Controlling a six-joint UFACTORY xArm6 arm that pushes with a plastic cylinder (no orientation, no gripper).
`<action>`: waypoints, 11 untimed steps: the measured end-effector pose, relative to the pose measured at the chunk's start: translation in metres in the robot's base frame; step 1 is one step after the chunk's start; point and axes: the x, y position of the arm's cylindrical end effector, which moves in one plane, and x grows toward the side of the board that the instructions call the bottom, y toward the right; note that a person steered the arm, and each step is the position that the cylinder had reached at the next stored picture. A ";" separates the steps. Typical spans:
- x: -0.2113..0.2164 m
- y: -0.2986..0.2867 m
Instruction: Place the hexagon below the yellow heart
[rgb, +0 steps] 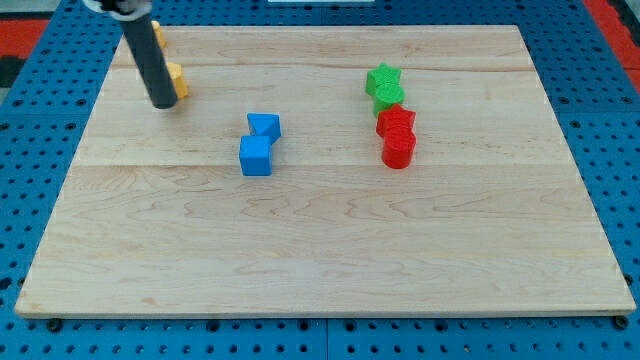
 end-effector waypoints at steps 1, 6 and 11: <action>0.001 0.026; -0.044 -0.026; -0.051 -0.096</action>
